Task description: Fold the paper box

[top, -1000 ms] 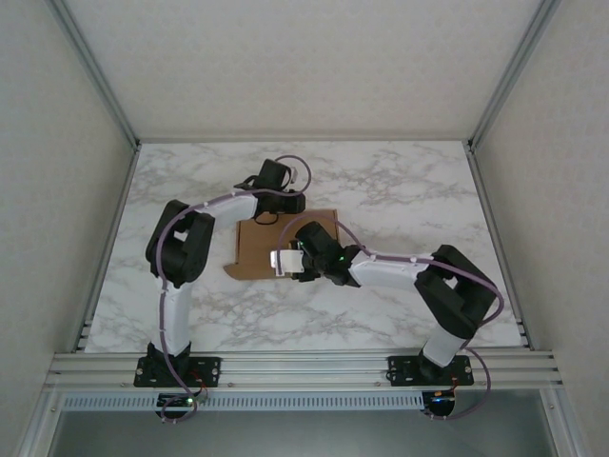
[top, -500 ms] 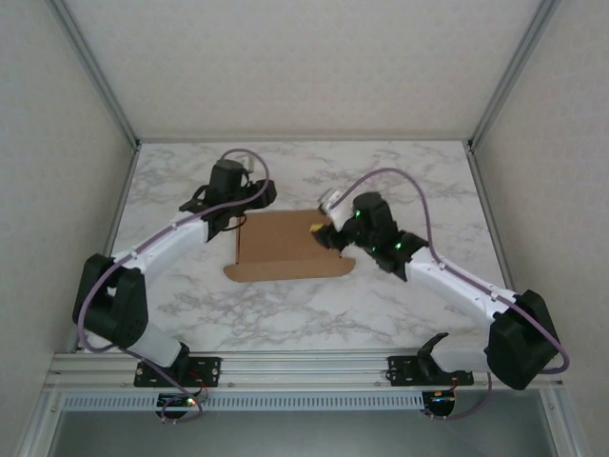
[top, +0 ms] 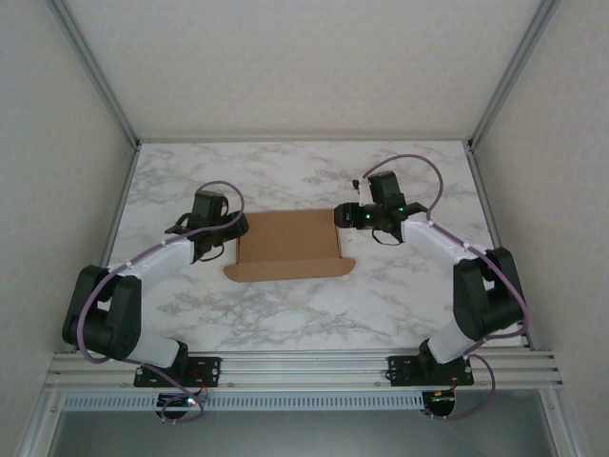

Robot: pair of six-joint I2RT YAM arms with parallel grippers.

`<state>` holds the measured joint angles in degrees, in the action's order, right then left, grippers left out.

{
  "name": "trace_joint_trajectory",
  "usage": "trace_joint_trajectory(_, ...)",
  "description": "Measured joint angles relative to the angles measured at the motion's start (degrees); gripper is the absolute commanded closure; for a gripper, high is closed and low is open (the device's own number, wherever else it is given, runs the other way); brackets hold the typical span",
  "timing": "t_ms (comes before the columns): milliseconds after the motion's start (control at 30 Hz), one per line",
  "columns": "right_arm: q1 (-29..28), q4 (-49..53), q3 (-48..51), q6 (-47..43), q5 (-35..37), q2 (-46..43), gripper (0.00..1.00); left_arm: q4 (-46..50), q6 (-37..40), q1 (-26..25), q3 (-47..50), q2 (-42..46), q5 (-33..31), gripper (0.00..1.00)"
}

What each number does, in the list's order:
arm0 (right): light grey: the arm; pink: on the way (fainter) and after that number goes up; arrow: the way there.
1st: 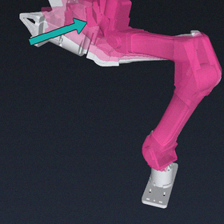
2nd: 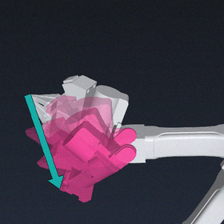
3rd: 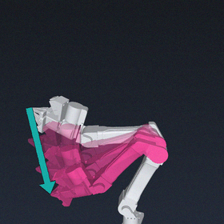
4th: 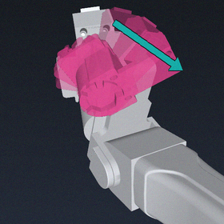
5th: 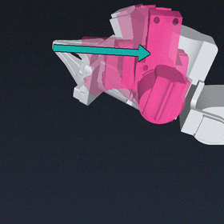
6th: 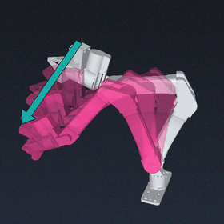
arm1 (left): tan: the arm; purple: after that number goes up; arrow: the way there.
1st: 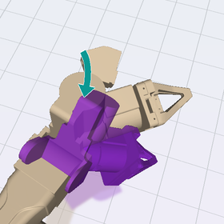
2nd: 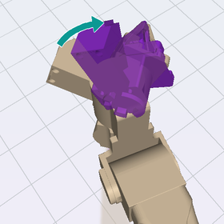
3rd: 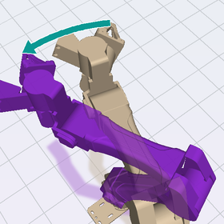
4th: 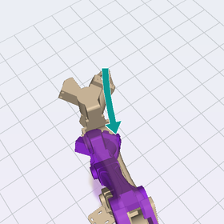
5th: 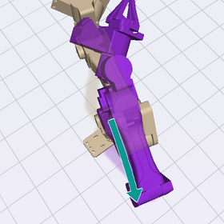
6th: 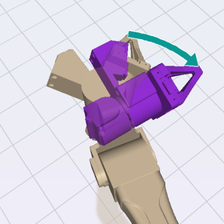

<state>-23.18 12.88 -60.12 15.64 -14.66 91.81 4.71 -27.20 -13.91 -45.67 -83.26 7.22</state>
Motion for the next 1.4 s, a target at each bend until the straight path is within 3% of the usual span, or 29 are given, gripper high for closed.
trace_joint_trajectory(333, 3.9, 1.1, -2.8, 4.8, -8.0, 10.8, 0.28, -0.8, -1.3, 0.3, 0.1, -5.0, 3.8, 0.61)
trace_joint_trajectory(900, 7.3, -6.4, -0.9, 9.7, -20.0, 15.6, 0.27, -10.0, -1.6, 1.9, 3.4, -6.2, 7.6, 0.74)
trace_joint_trajectory(1400, 9.5, -13.2, 2.1, 14.2, -28.7, 17.0, 0.26, -15.4, -1.5, 7.1, 6.1, -7.0, 17.1, 0.77)
